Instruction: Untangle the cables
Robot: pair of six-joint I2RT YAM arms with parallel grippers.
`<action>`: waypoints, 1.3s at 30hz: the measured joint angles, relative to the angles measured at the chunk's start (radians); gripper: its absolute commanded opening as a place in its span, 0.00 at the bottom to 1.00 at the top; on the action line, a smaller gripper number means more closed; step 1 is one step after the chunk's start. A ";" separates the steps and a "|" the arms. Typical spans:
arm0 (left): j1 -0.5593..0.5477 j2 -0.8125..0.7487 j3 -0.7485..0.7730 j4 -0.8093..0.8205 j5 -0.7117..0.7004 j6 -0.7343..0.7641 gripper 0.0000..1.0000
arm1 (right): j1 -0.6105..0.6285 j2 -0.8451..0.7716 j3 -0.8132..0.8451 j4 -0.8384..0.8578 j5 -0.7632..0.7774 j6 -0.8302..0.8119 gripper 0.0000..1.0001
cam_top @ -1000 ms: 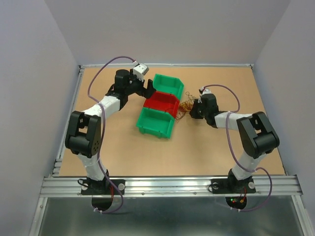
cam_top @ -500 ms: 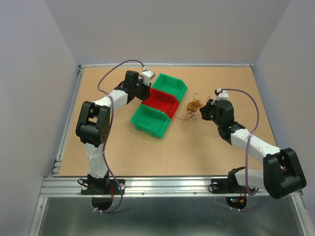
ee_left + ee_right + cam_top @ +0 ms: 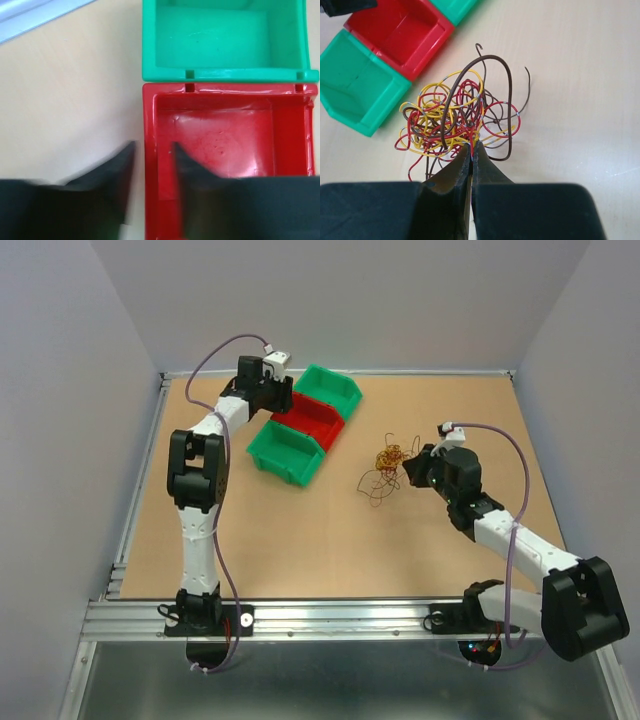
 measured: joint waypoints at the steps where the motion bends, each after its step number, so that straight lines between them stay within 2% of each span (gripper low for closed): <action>1: 0.007 0.000 0.002 0.001 -0.003 -0.003 0.96 | 0.000 0.008 0.000 0.003 -0.019 -0.002 0.00; 2: 0.012 -0.004 0.005 0.002 -0.005 -0.008 0.99 | 0.000 0.018 0.000 0.008 -0.050 -0.003 0.00; 6: 0.018 -0.063 -0.040 0.015 -0.011 0.005 0.99 | 0.000 0.023 -0.018 0.059 -0.174 -0.006 0.01; 9: 0.016 -0.211 -0.191 0.047 -0.017 0.016 0.99 | 0.003 0.023 -0.029 0.102 -0.305 -0.006 0.06; 10: 0.016 -0.279 -0.255 0.075 -0.019 0.019 0.99 | 0.006 0.023 -0.030 0.113 -0.345 -0.009 0.12; 11: 0.015 -0.379 -0.333 0.101 -0.016 0.020 0.99 | 0.009 0.022 -0.031 0.132 -0.397 -0.010 0.35; 14: 0.012 -0.583 -0.479 0.221 0.005 0.000 0.99 | 0.016 0.012 -0.040 0.164 -0.477 -0.017 0.76; 16: 0.013 -0.705 -0.575 0.326 -0.007 -0.040 0.99 | 0.021 -0.013 -0.055 0.177 -0.504 -0.021 0.85; 19: 0.021 -0.840 -0.716 0.507 -0.030 -0.122 0.99 | 0.021 -0.066 -0.081 0.198 -0.516 -0.017 0.89; 23: 0.063 -0.885 -0.892 0.710 0.093 -0.166 0.99 | 0.021 -0.114 -0.105 0.209 -0.516 -0.017 0.89; 25: 0.018 -0.871 -0.914 0.671 0.097 -0.102 0.99 | 0.021 -0.120 -0.106 0.206 -0.514 -0.018 0.89; 28: -0.173 -0.878 -0.952 0.630 0.069 0.035 0.99 | 0.021 -0.121 -0.106 0.182 -0.492 -0.018 0.87; 31: -0.341 -0.921 -1.003 0.576 0.103 0.150 0.99 | 0.021 -0.129 -0.106 0.124 -0.451 -0.021 0.86; 39: -0.412 -0.915 -0.966 0.391 0.075 0.341 0.99 | 0.021 -0.264 -0.106 0.029 -0.288 -0.022 0.85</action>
